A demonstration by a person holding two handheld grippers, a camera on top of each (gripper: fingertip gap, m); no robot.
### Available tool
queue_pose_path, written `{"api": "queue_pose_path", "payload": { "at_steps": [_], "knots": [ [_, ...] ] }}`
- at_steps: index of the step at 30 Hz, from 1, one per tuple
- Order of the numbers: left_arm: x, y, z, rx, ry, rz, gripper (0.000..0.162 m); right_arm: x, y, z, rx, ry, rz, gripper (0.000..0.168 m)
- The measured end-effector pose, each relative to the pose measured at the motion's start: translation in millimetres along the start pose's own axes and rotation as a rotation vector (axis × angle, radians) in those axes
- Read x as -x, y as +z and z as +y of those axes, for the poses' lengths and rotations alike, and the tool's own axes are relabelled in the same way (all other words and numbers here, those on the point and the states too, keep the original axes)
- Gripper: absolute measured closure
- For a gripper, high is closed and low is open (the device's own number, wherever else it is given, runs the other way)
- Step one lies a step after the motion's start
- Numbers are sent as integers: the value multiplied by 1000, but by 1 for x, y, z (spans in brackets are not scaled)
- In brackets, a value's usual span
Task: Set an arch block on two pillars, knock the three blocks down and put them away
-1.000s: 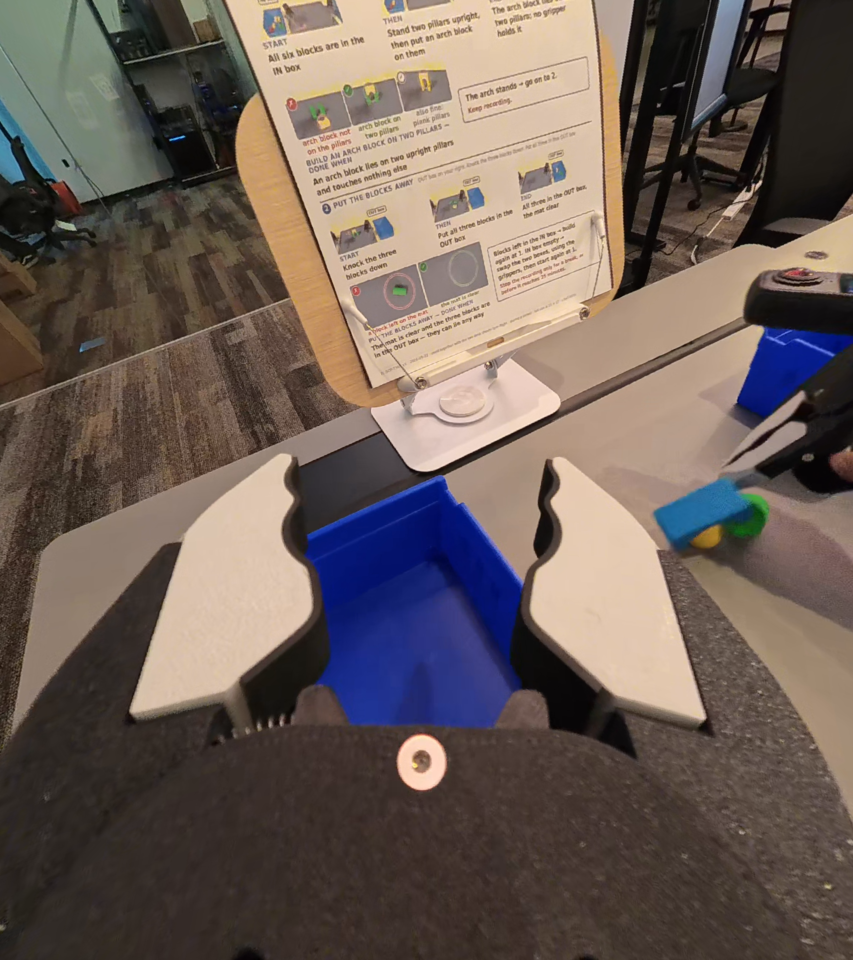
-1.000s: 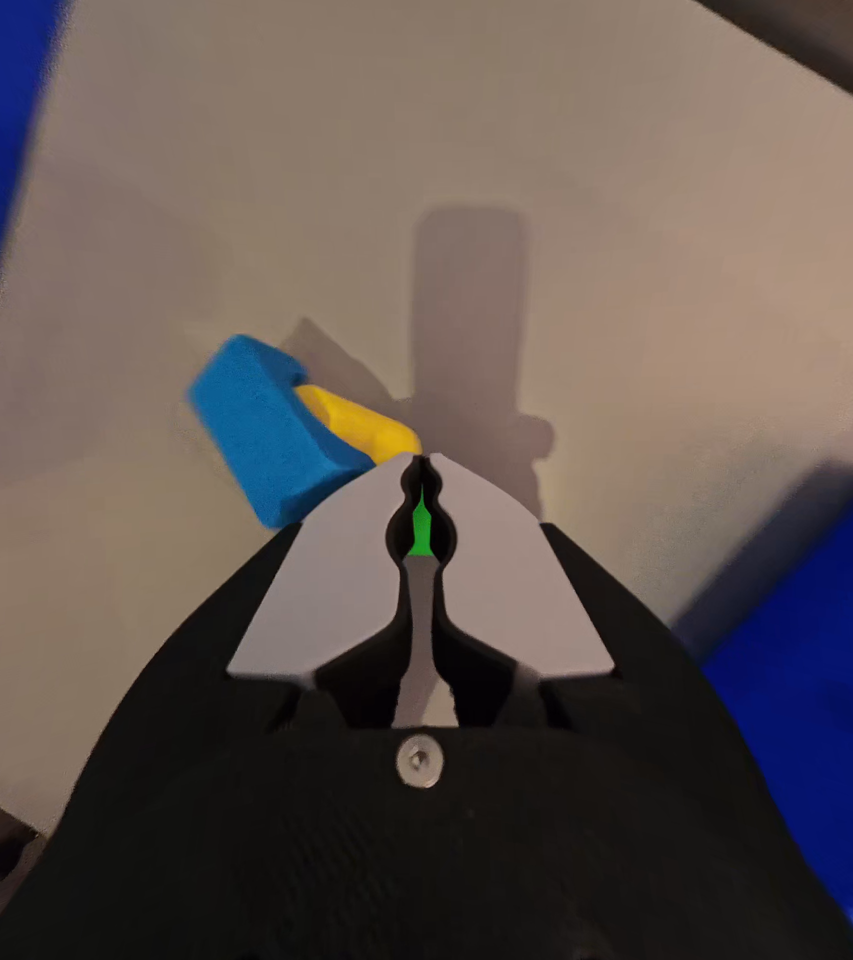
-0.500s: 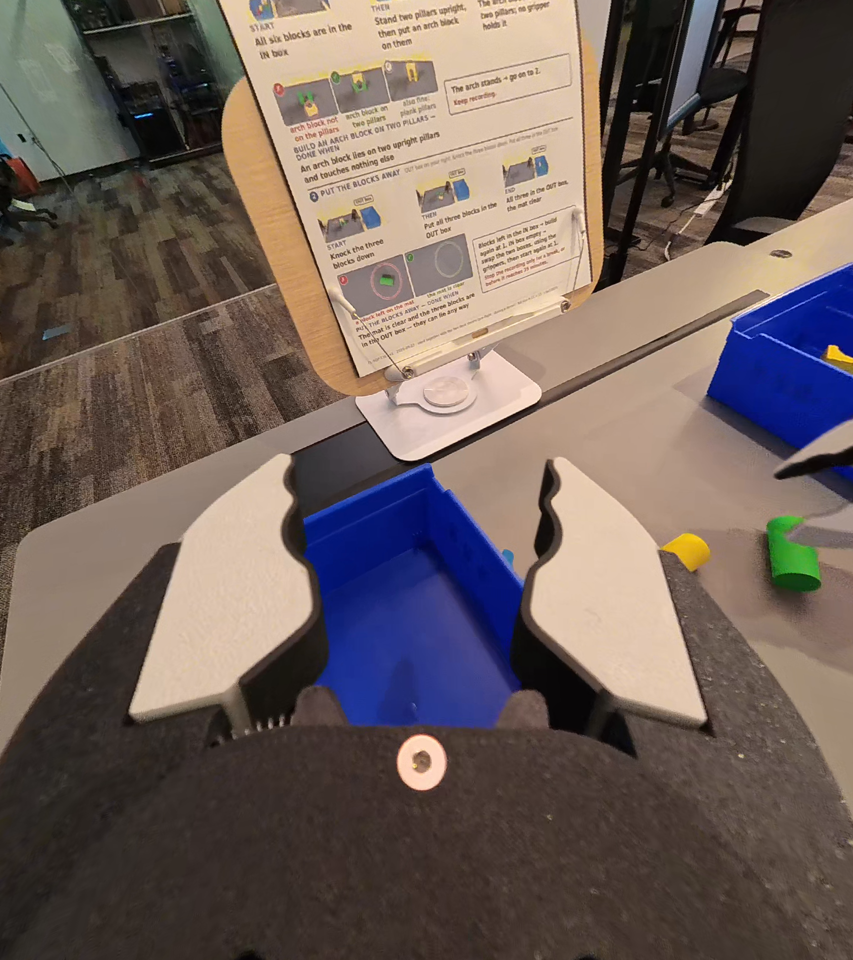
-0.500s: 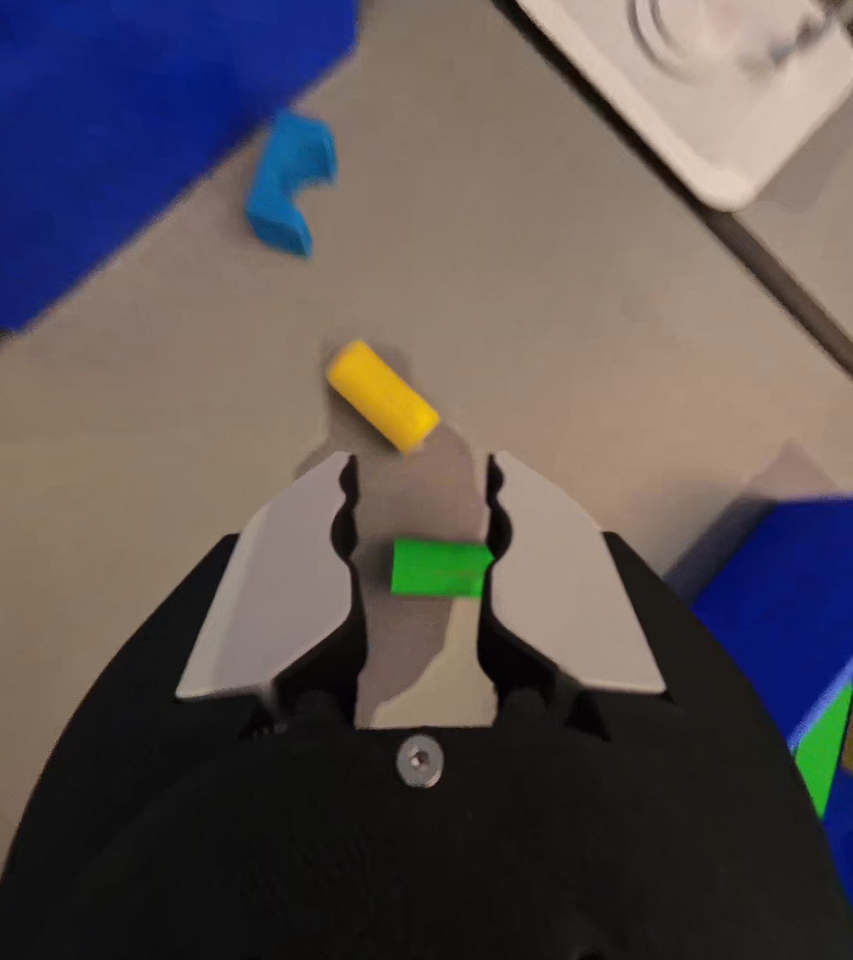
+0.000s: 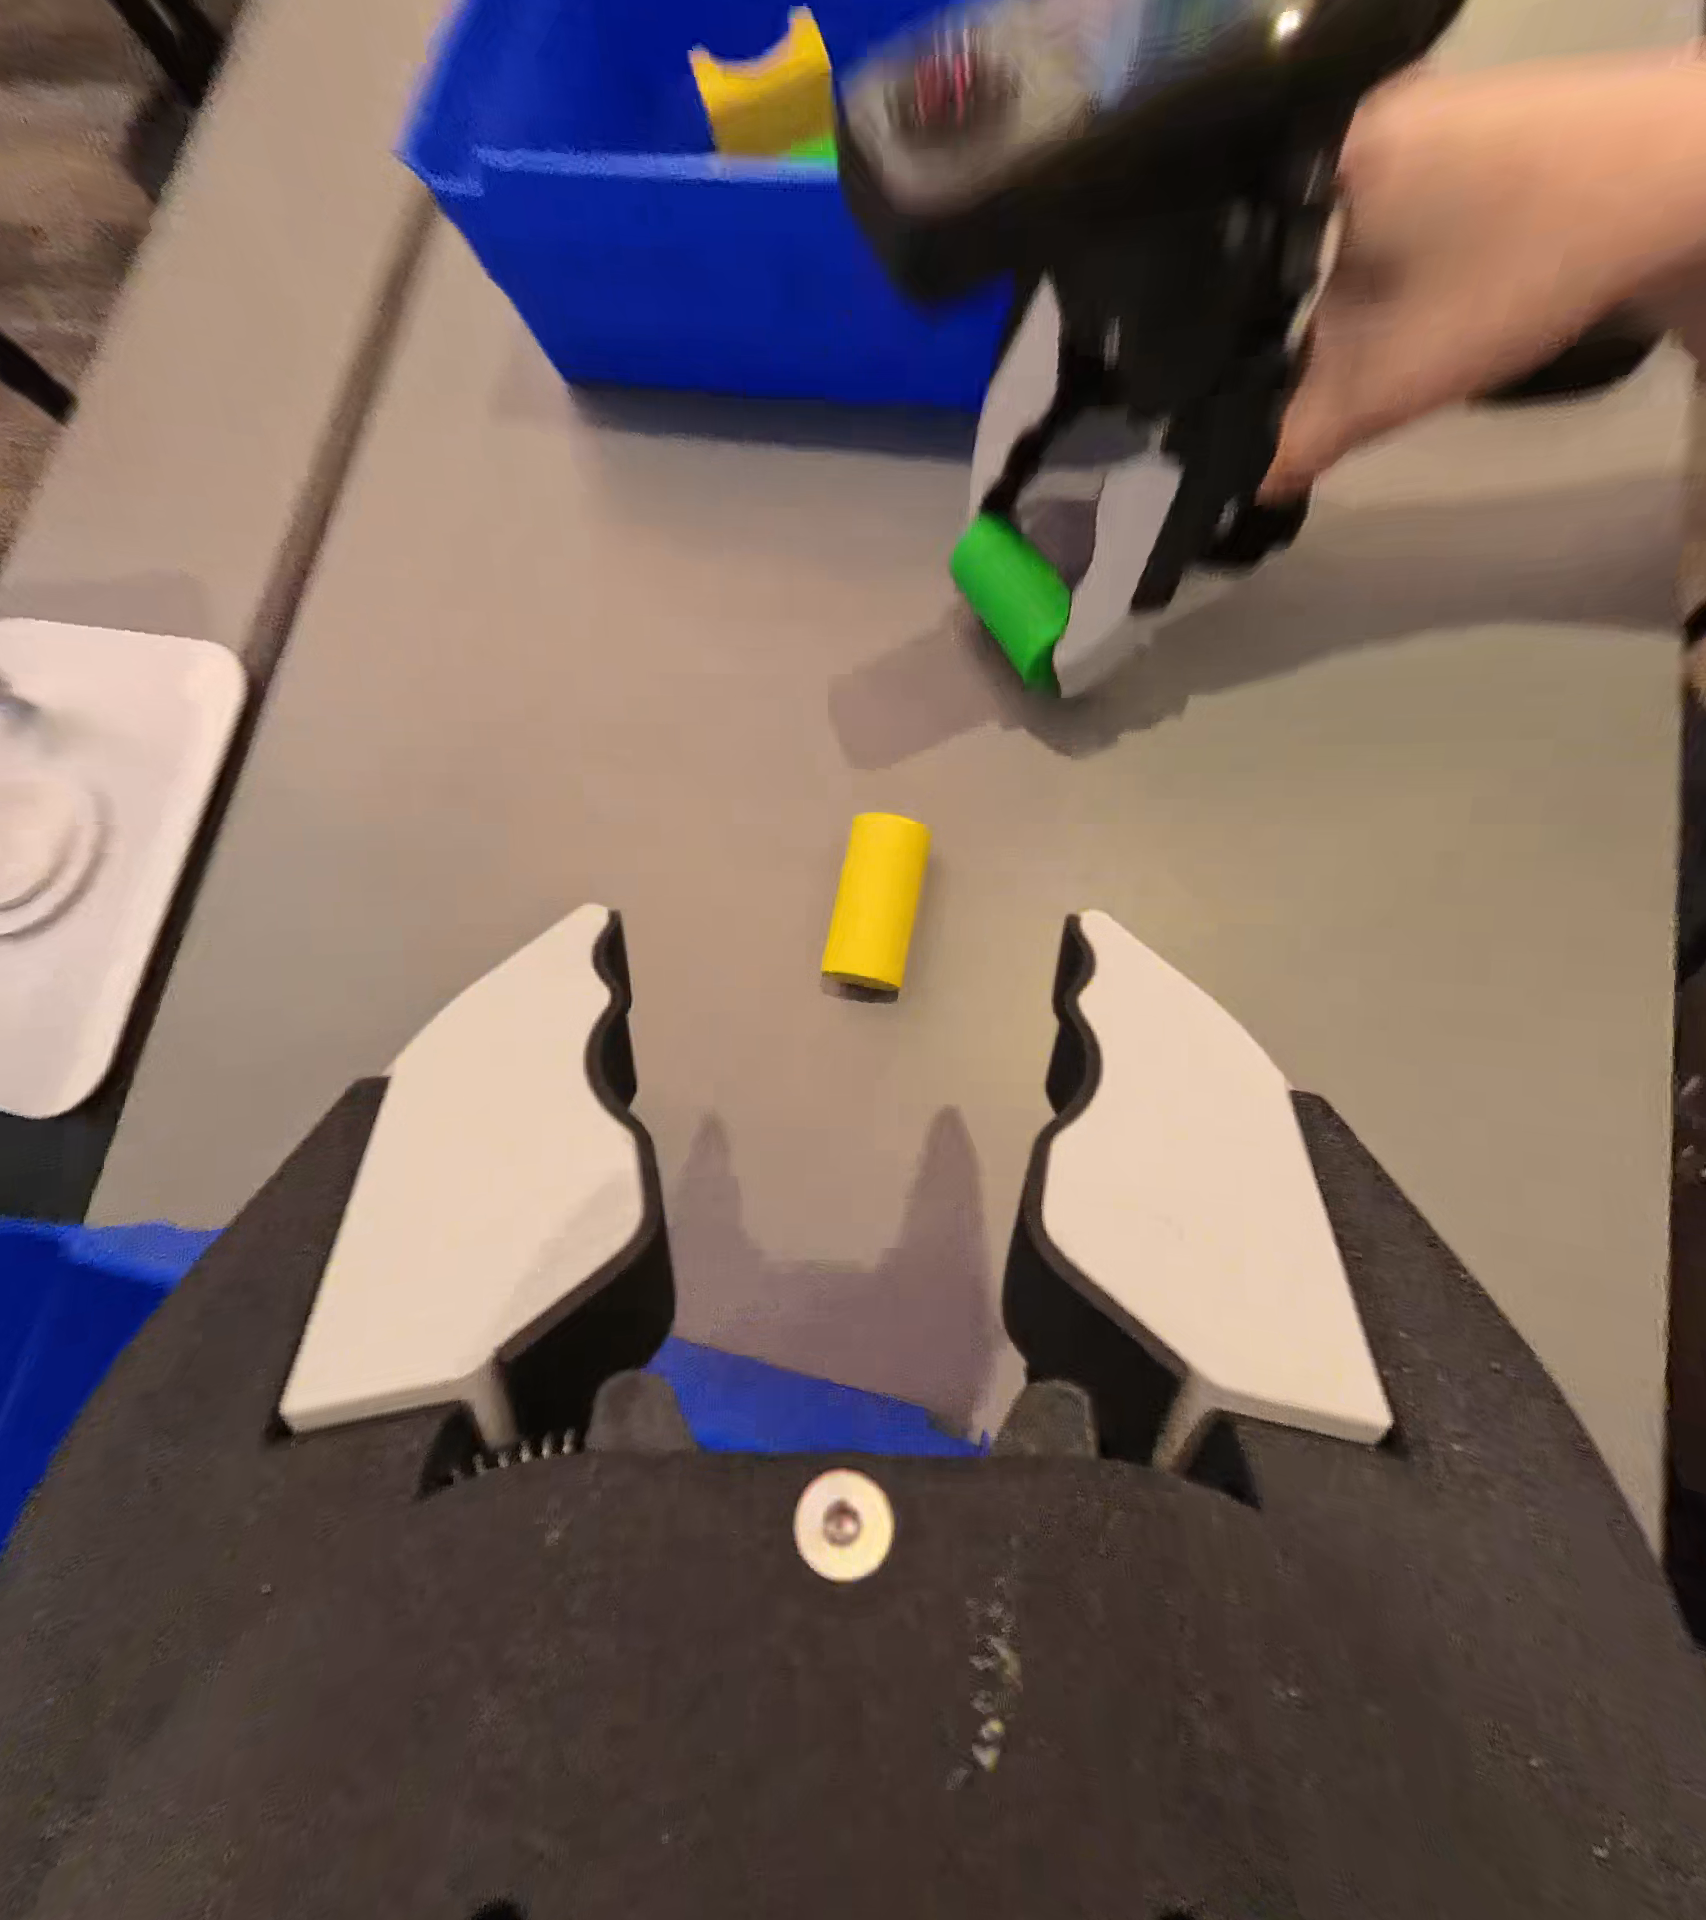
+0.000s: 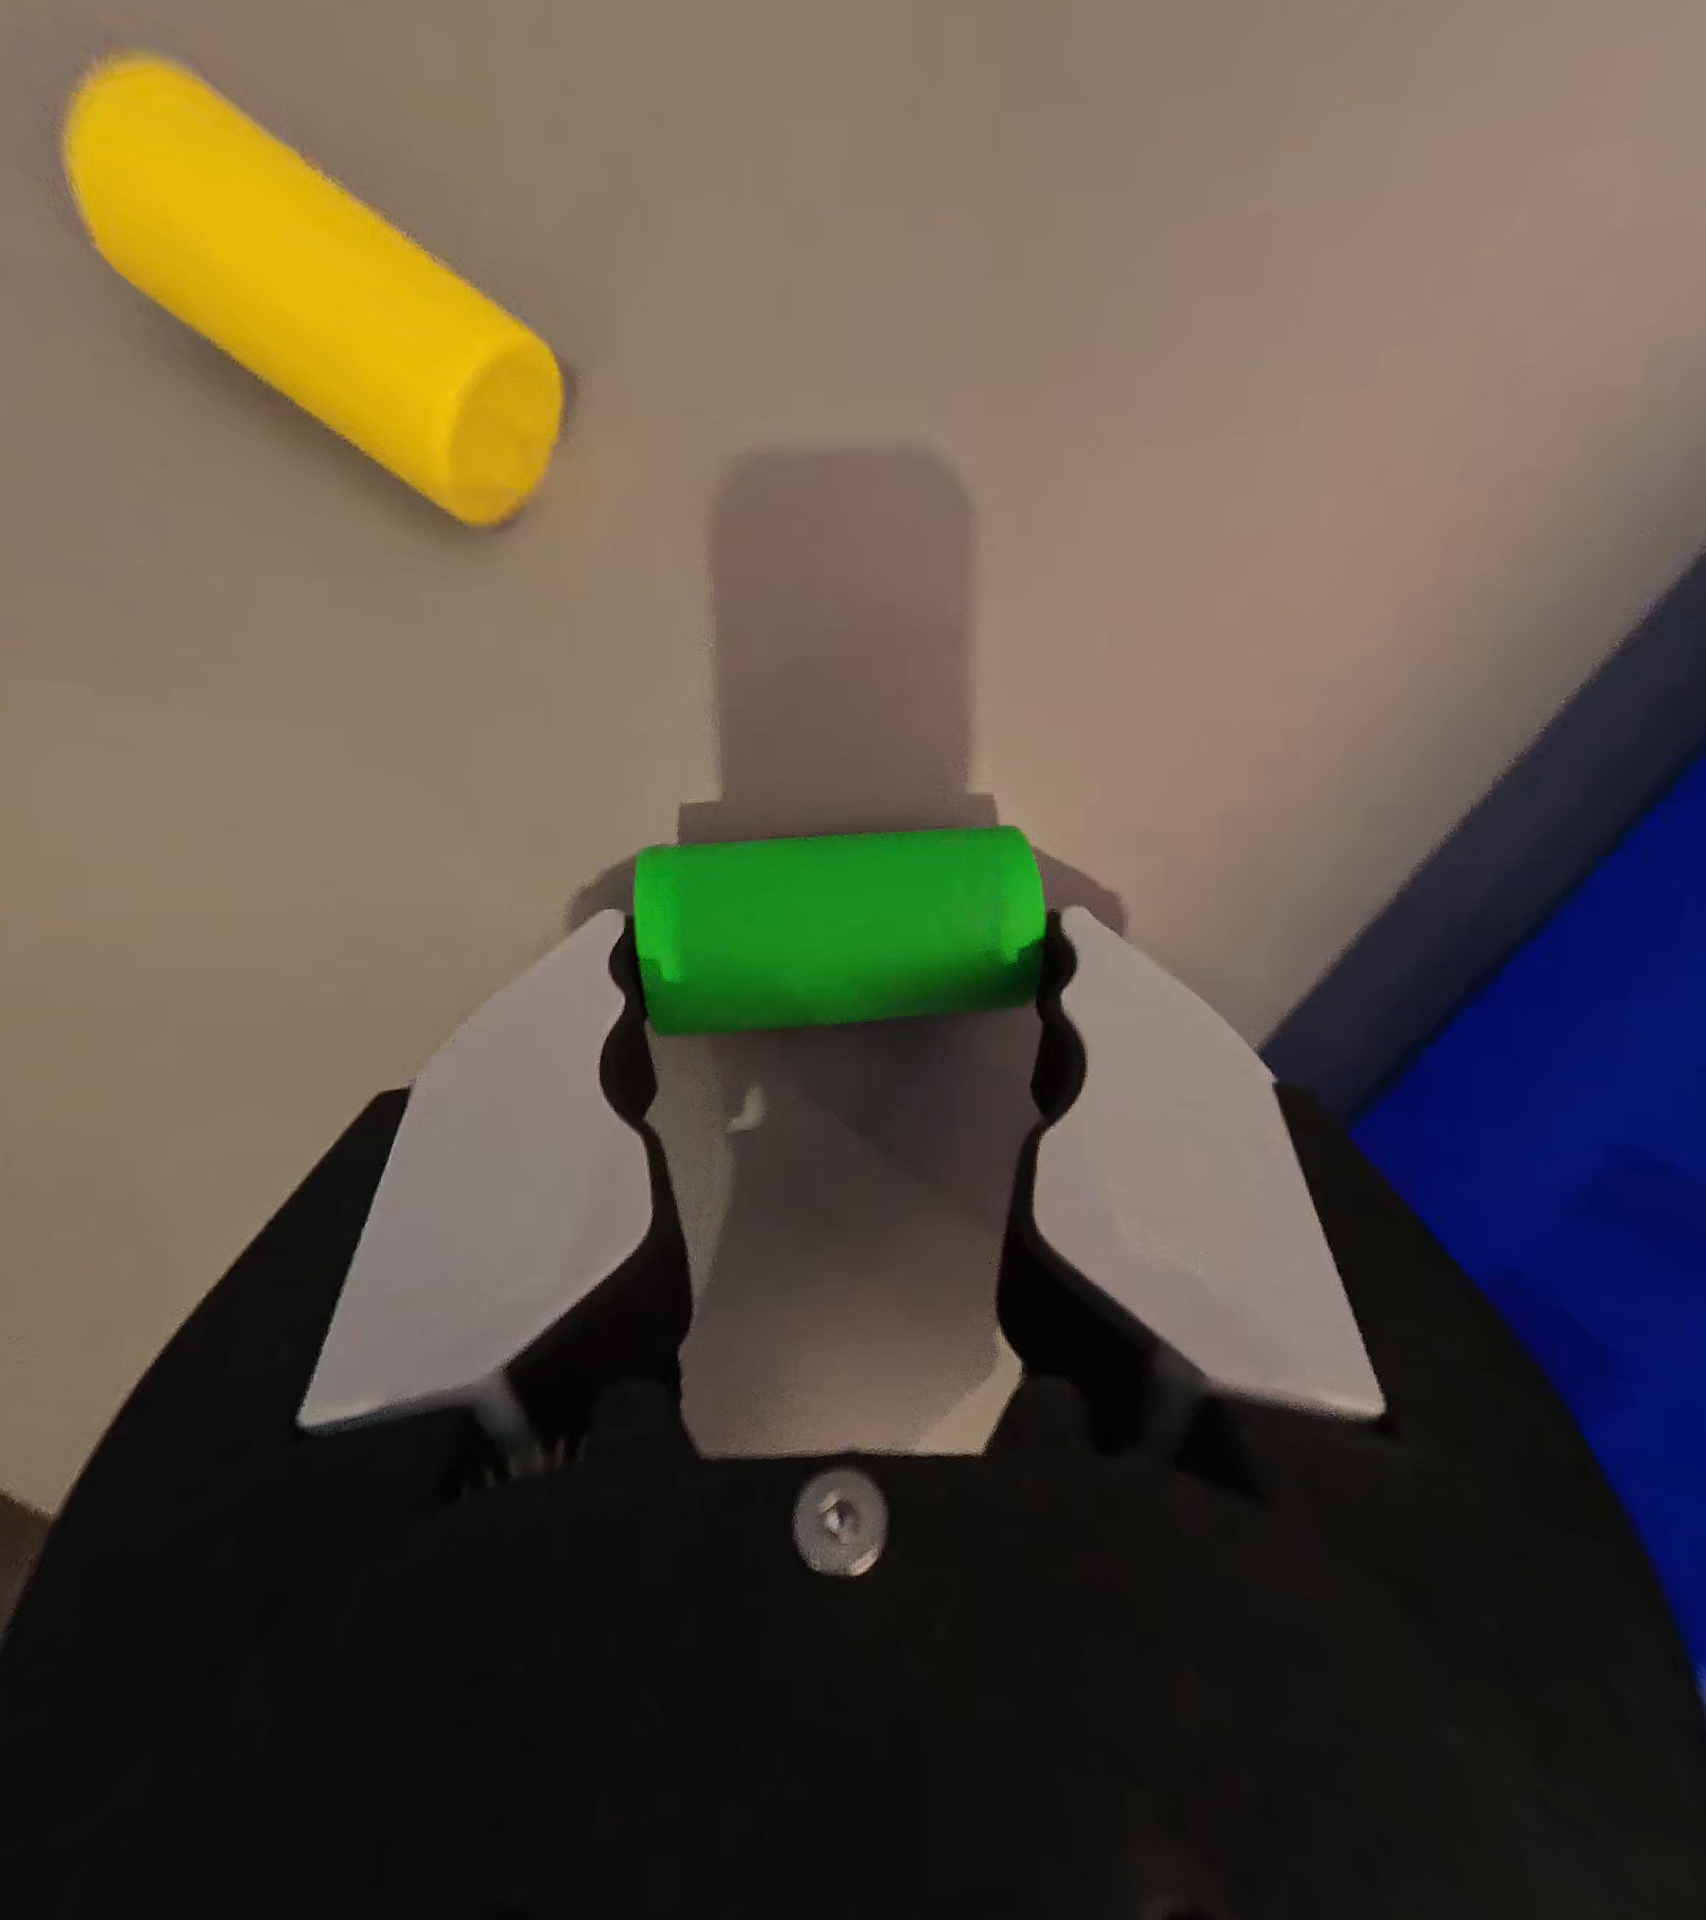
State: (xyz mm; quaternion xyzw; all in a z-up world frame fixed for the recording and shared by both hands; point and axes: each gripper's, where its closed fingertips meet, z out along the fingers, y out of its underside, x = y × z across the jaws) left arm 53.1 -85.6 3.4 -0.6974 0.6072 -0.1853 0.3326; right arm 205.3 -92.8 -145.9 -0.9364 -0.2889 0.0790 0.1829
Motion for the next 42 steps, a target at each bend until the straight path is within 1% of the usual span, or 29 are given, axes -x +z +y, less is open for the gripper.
{"api": "queue_pose_path", "payload": {
  "at_steps": [2,4,6,7,9,10,11,12,14,17,19,20,21,22,23,25,27,29,31,33,34,36,37,38,40,42],
  "knots": [
    [-8,27,7,80,73,-7,81,1,-25,-7,-86,12,-38,95],
    [-13,50,18,162,134,-13,81,-10,-59,-15,-187,21,-32,95],
    [-20,69,32,250,152,9,86,-39,-96,-19,-267,26,39,95],
    [-25,78,35,268,153,28,86,-59,-111,-18,-292,34,90,95],
    [-38,94,39,283,144,97,95,-98,-134,-10,-300,25,159,95],
    [-45,101,42,296,138,132,96,-115,-139,-3,-284,7,178,95],
    [-50,108,45,308,140,161,95,-134,-140,5,-261,-2,202,95],
    [-54,113,50,323,148,187,97,-152,-138,14,-226,2,226,95],
    [-61,120,62,373,160,226,97,-181,-124,36,-133,35,236,95],
    [-68,128,79,468,174,243,94,-204,-97,60,-23,52,214,94],
    [-73,130,88,520,187,267,98,-209,-83,65,9,4,203,94],
    [-76,131,92,540,197,275,100,-208,-78,64,9,-37,191,94],
    [-76,132,92,539,215,270,106,-203,-72,59,-2,-103,168,94],
    [-78,132,91,532,219,277,123,-196,-66,54,-15,-181,138,95],
    [-78,132,90,534,218,274,128,-188,-59,52,-13,-253,110,95],
    [-77,132,90,542,205,282,128,-181,-45,54,45,-349,93,94],
    [-73,132,90,540,202,277,128,-176,-32,56,87,-387,76,95],
    [-66,129,89,524,174,276,128,-170,-25,51,62,-376,52,94],
    [-62,122,81,482,114,296,128,-173,-29,43,12,-364,90,94],
    [-60,110,65,396,39,332,128,-176,-47,30,-65,-363,157,93],
    [-59,103,53,334,4,351,128,-174,-62,19,-128,-370,202,94],
    [-54,87,27,182,-60,385,128,-161,-102,-9,-296,-412,305,94],
    [-50,78,14,101,-95,401,128,-145,-124,-25,-396,-451,341,95],
    [-48,69,2,30,-129,425,128,-121,-144,-40,-501,-511,343,96],
    [-53,50,-12,-56,-147,517,128,-54,-166,-60,-656,-688,266,103],
    [-59,38,-16,-86,-117,553,128,12,-168,-68,-702,-852,152,106]
  ]
}}
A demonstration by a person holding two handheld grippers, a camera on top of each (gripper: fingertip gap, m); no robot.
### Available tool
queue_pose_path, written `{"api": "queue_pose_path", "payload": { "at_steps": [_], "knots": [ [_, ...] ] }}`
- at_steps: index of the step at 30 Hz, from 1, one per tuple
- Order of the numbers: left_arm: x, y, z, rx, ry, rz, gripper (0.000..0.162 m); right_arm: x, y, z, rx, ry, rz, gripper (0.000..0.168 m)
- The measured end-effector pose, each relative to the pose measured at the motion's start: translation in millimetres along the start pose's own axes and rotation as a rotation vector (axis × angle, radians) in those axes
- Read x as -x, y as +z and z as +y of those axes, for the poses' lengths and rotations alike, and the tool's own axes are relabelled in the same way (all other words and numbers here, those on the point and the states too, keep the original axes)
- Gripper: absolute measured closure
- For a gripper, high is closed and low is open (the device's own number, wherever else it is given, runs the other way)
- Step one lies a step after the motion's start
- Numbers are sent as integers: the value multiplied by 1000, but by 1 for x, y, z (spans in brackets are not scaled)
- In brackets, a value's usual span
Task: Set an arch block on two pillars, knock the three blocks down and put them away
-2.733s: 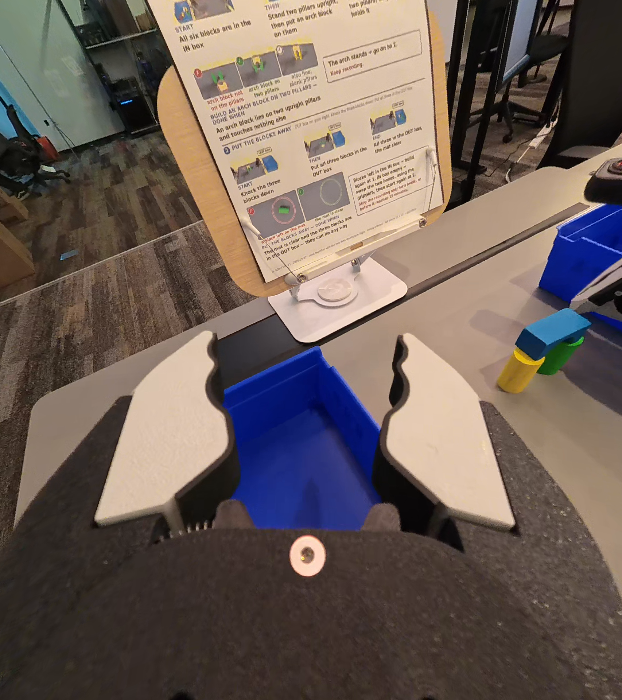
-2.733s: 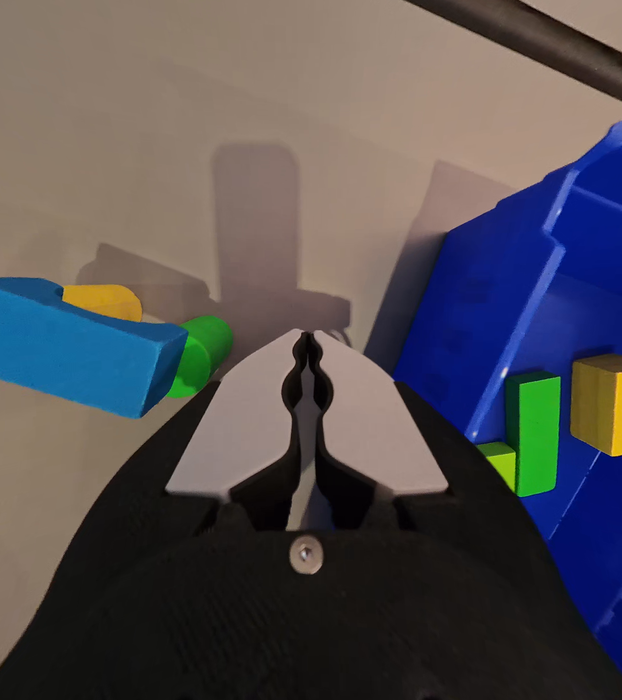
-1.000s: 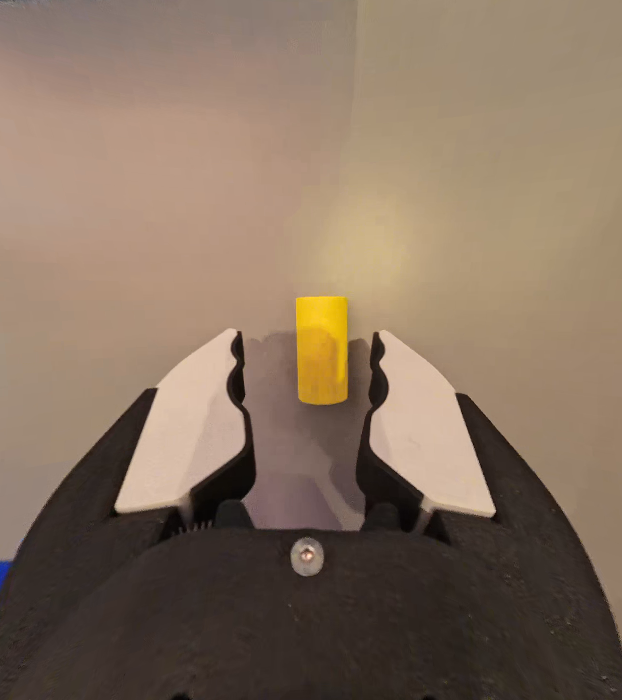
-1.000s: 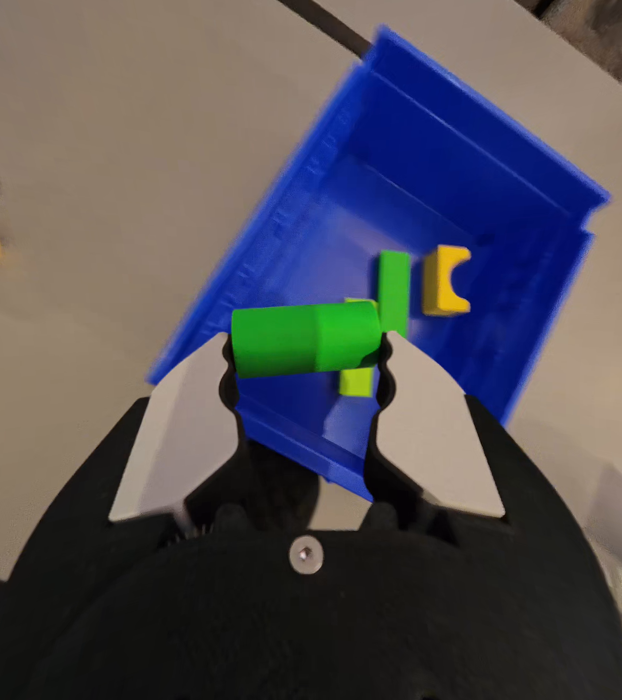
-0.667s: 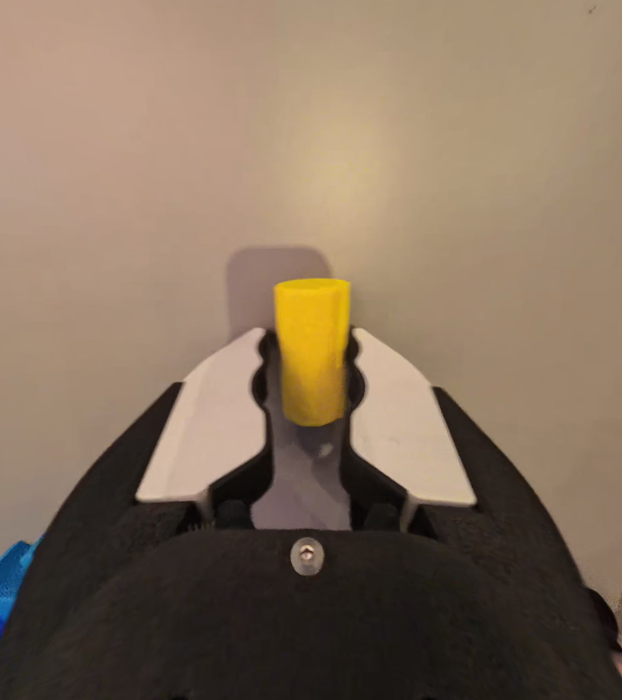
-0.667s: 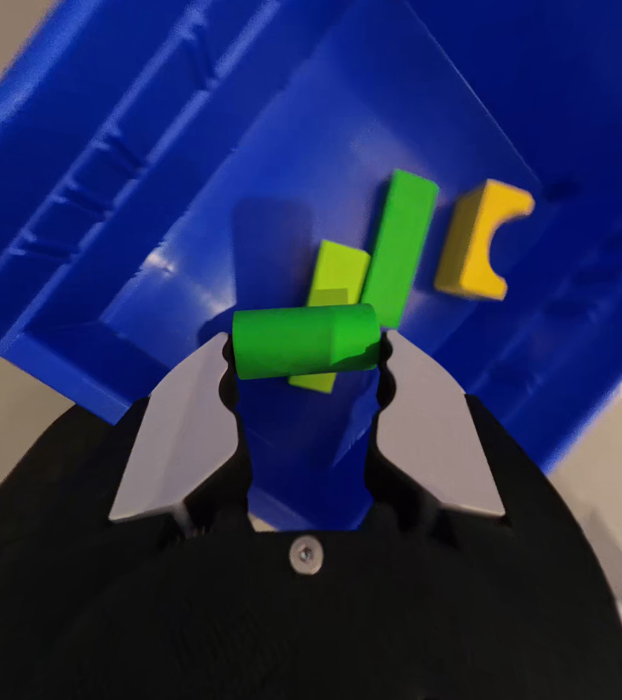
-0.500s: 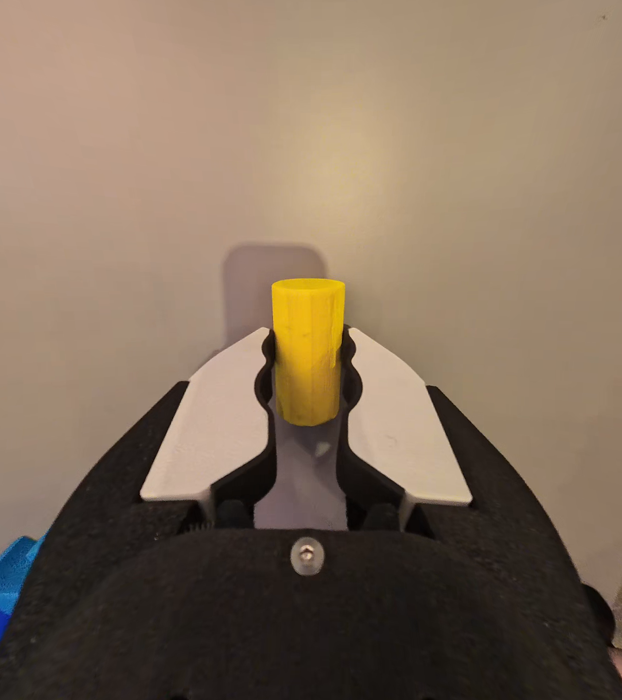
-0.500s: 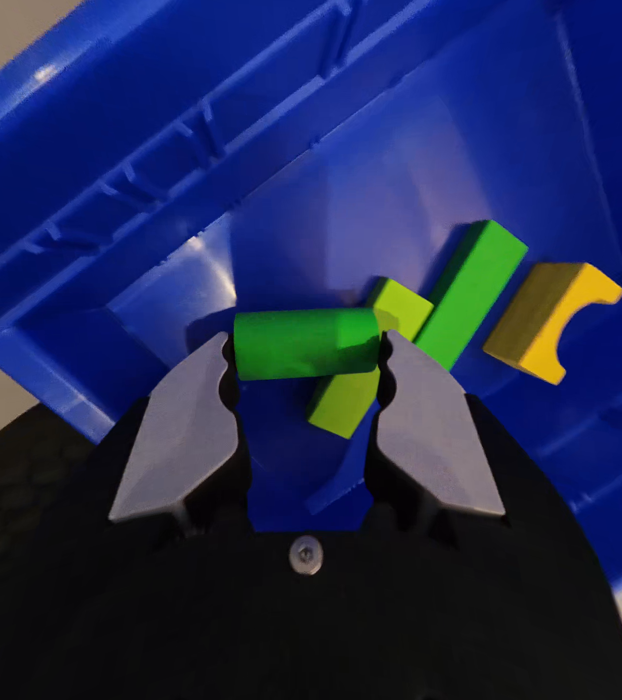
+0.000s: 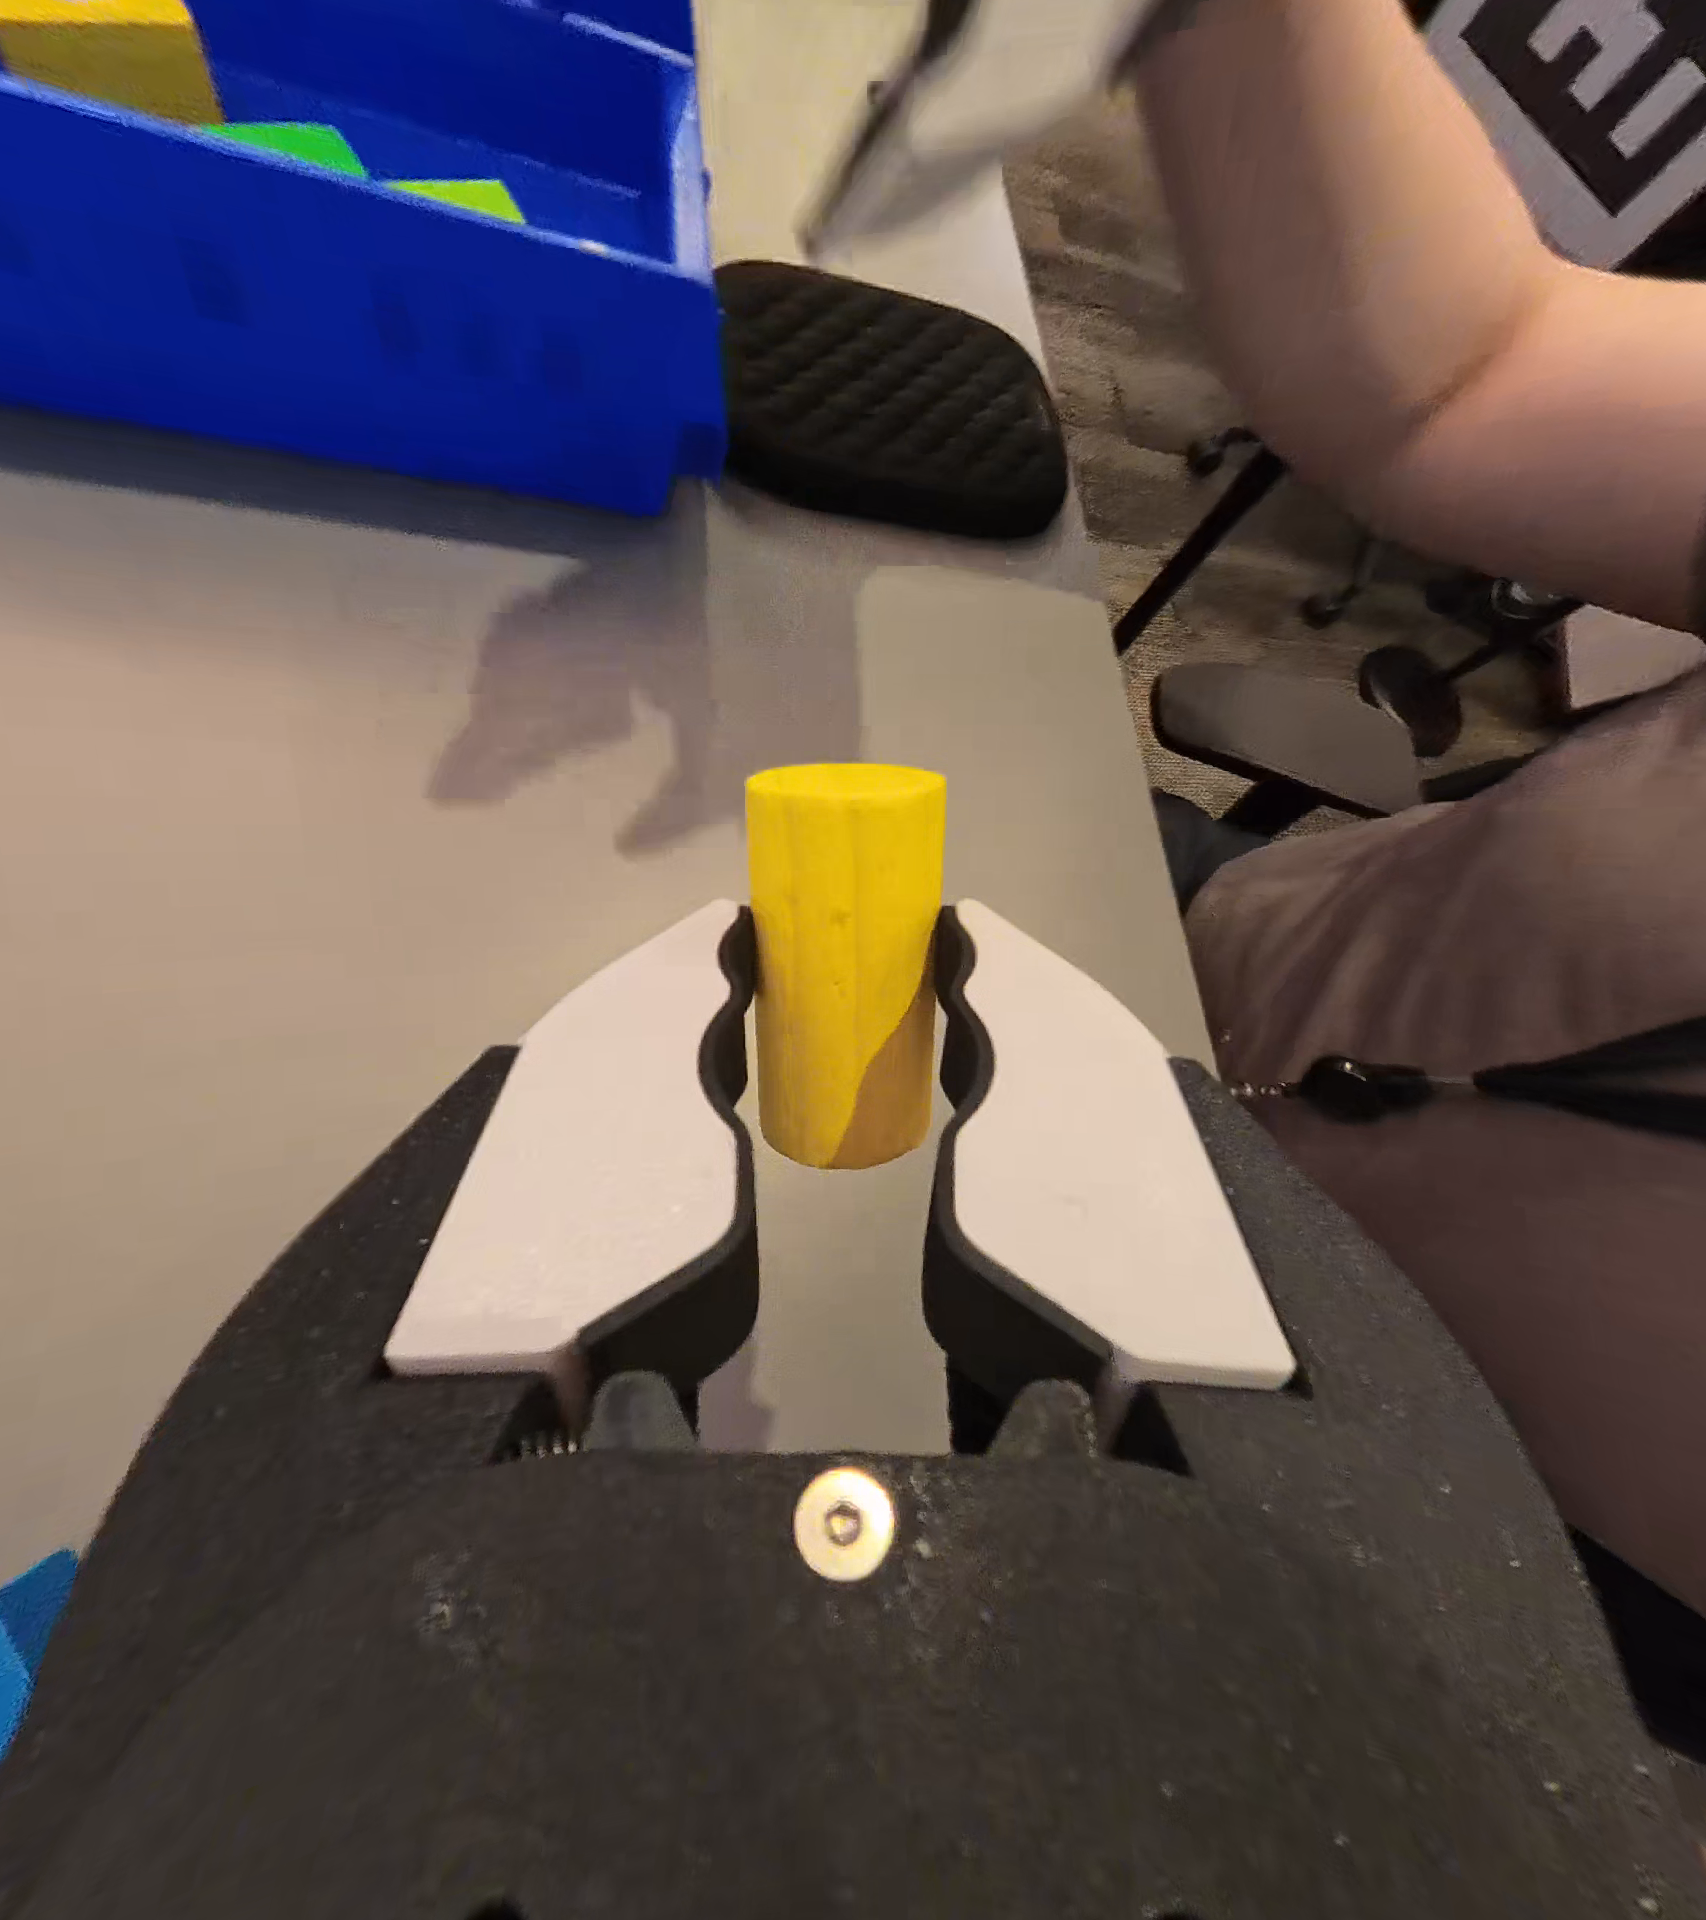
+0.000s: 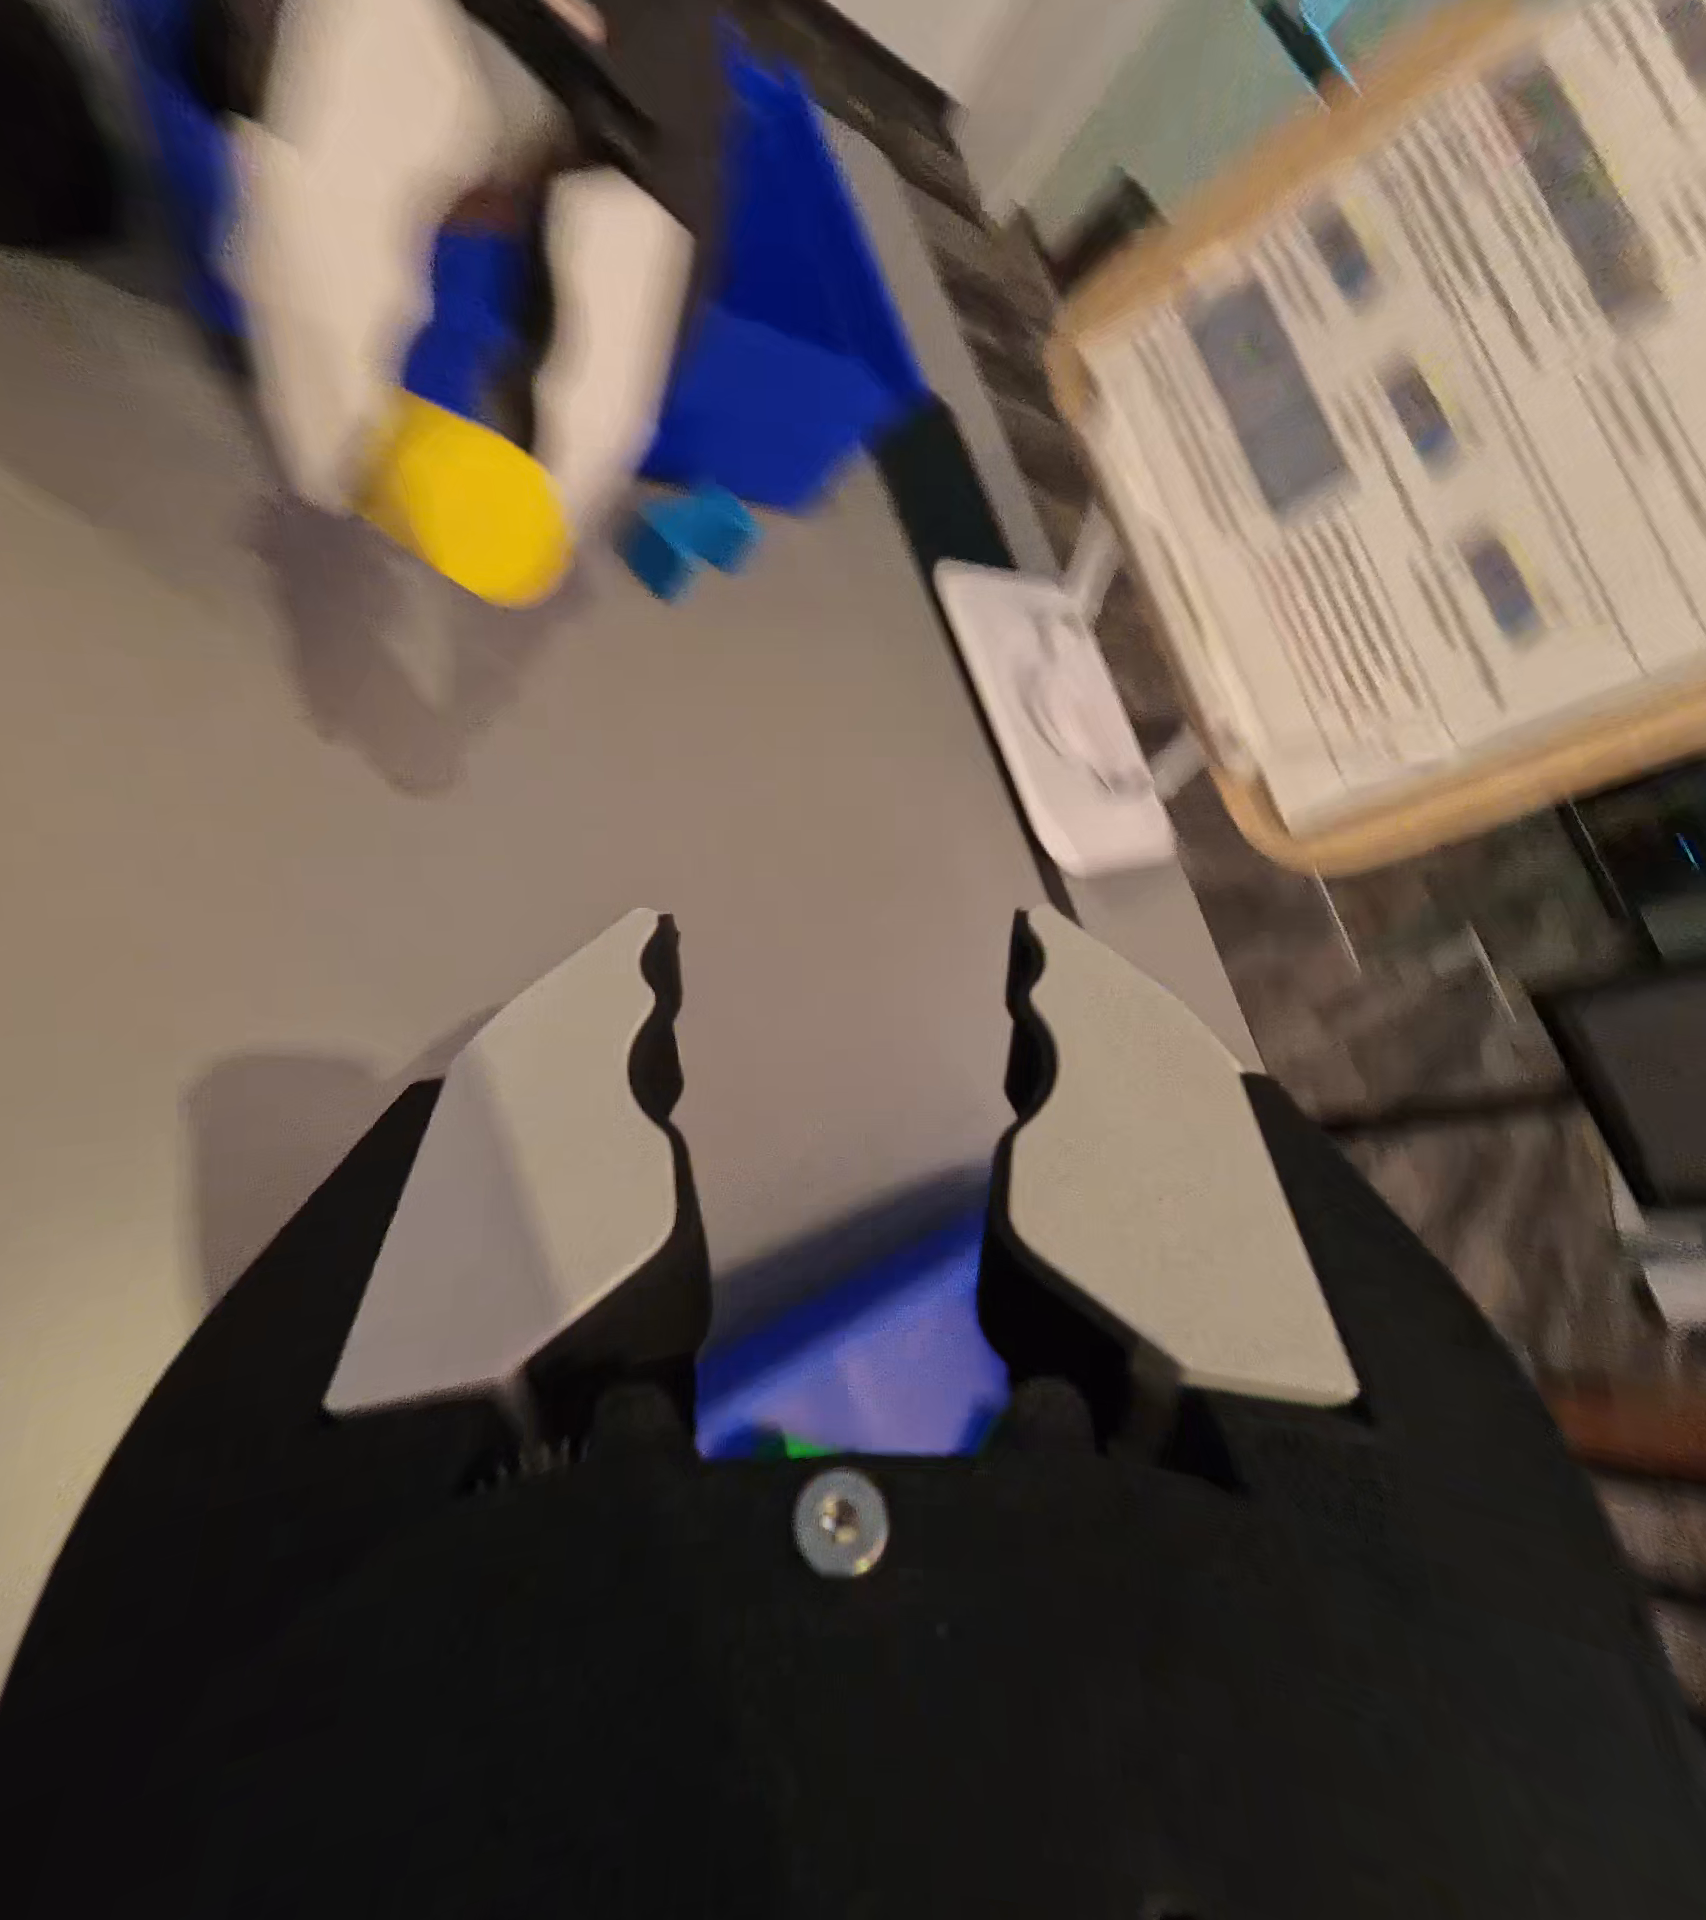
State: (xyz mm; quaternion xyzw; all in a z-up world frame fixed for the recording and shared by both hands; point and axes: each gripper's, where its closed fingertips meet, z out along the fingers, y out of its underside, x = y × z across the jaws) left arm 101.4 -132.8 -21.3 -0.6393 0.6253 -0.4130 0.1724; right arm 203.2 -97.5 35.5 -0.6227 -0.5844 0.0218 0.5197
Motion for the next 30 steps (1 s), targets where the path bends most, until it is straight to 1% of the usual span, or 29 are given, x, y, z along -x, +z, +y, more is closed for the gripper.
{"api": "queue_pose_path", "payload": {
  "at_steps": [1,3,6,8,11,15,16,17,18,20,21,23,25,27,30],
  "knots": [
    [-5,-2,0,2,9,16,128,19,8,-20,-29,-49,-65,108],
    [-18,-2,0,13,24,60,128,52,22,-48,-56,-167,-156,115],
    [-32,1,5,49,57,105,128,86,38,-69,-52,-312,-240,120],
    [-39,3,8,71,69,125,128,99,45,-74,-36,-372,-275,122],
    [-46,4,11,87,80,156,128,111,48,-76,-24,-418,-309,132],
    [-47,4,8,65,89,167,128,110,45,-74,1,-411,-287,135],
    [-44,2,5,53,73,154,119,106,42,-72,11,-407,-272,135],
    [-37,-2,4,52,58,115,107,99,38,-68,28,-398,-249,135],
    [-29,-9,4,50,50,63,101,89,33,-61,50,-375,-223,135],
    [-12,-30,5,35,49,-58,101,51,19,-36,110,-281,-133,135],
    [-6,-43,6,24,51,-112,101,25,12,-15,153,-207,-72,135],
    [15,-72,12,21,34,-279,103,-28,-4,45,286,-19,67,135],
    [32,-98,24,58,9,-434,104,-63,-18,114,418,202,166,135],
    [45,-117,34,85,-22,-551,104,-75,-27,173,511,396,222,135],
    [56,-128,42,101,-69,-625,105,-66,-28,236,628,581,237,135]
  ]
}}
